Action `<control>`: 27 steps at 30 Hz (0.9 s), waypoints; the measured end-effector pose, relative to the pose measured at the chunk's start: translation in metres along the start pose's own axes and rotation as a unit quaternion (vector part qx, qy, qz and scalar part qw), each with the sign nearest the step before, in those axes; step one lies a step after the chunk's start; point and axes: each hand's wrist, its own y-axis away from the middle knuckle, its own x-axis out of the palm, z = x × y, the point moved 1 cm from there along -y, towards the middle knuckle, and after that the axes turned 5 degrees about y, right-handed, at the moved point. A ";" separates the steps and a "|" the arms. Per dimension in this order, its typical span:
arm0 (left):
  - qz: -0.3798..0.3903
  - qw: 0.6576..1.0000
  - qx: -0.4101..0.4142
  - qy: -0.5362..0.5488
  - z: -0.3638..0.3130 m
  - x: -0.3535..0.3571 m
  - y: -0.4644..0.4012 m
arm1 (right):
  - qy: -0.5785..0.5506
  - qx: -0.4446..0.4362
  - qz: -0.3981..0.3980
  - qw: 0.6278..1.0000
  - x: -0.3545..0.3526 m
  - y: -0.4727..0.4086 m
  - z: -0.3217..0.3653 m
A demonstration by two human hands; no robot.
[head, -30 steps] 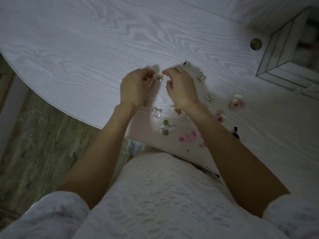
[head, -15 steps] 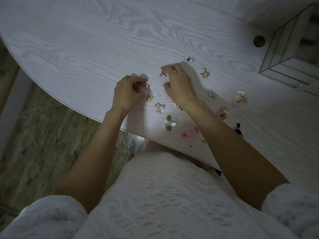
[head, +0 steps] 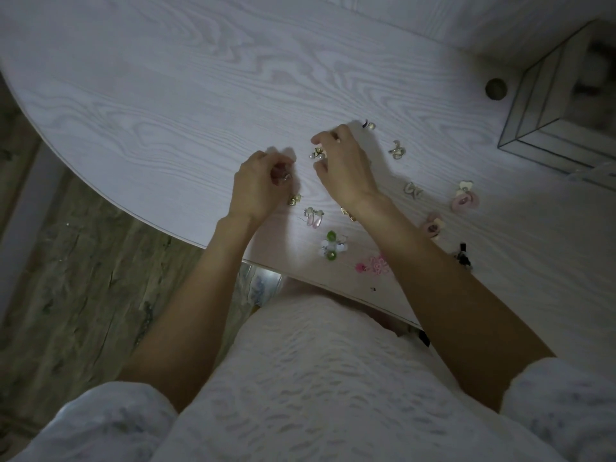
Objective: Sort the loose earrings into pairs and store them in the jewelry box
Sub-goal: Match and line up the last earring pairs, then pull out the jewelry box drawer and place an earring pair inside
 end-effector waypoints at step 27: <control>0.075 0.978 0.056 0.186 -0.262 0.167 -0.024 | -0.174 0.371 -0.267 0.872 -0.153 0.156 -0.252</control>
